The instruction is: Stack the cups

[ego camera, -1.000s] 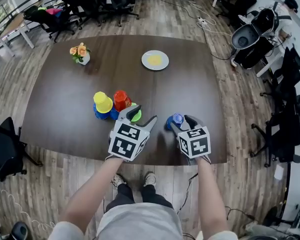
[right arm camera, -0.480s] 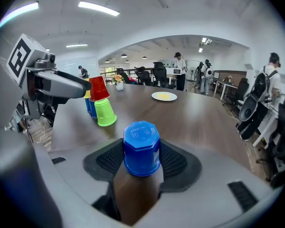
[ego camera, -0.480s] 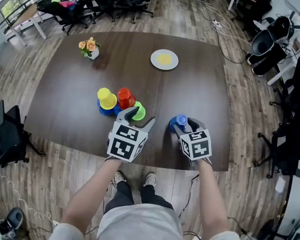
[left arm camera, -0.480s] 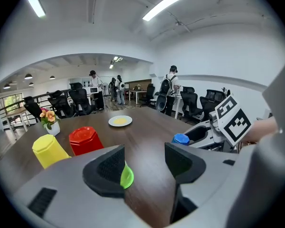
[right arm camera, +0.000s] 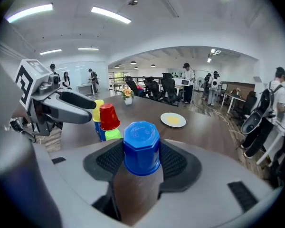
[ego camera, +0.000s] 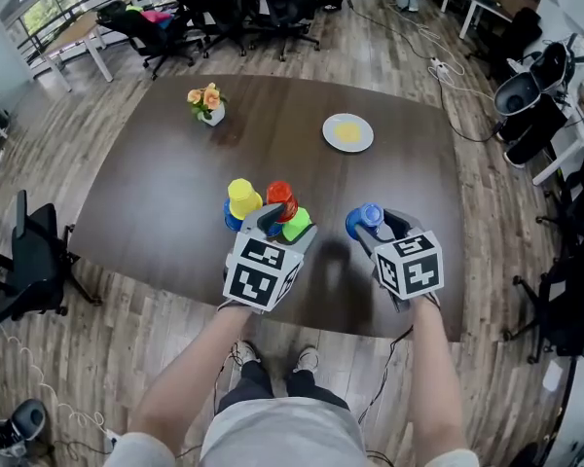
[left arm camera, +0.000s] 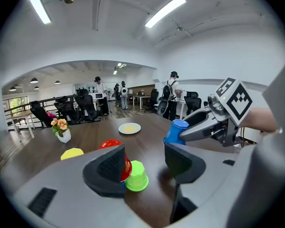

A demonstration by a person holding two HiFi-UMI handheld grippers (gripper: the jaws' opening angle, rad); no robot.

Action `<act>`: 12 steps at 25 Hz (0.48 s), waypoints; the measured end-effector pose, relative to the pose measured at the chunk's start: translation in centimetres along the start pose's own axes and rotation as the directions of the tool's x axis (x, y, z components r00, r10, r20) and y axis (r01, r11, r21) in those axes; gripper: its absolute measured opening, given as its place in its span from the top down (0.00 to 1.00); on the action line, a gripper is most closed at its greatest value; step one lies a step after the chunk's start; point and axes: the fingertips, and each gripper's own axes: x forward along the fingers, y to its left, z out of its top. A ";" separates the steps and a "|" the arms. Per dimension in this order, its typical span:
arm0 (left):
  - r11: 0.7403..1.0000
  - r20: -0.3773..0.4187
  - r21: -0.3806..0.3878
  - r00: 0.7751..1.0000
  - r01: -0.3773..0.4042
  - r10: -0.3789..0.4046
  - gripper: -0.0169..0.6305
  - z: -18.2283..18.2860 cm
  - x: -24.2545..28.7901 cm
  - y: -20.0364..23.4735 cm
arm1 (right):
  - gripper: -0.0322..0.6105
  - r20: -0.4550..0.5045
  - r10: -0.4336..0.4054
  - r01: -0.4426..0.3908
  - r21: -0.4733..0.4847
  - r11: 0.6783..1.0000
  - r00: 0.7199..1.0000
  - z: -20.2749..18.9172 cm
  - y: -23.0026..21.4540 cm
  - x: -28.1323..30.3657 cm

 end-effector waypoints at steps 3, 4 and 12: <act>1.000 0.018 -0.002 1.000 -0.010 0.010 0.57 0.5 -0.9 1.3 | 0.59 0.023 0.016 -0.015 -0.021 1.000 1.000 2.7 1.1 0.0; 1.000 0.023 -0.003 1.000 -0.014 0.014 0.57 0.6 -1.2 1.8 | 0.59 0.031 0.022 -0.021 -0.031 0.999 0.999 3.5 1.4 0.1; 0.999 0.038 -0.021 0.998 -0.047 0.048 0.57 0.8 -3.2 6.0 | 0.59 0.049 0.082 -0.076 -0.115 0.990 0.995 9.8 5.2 1.4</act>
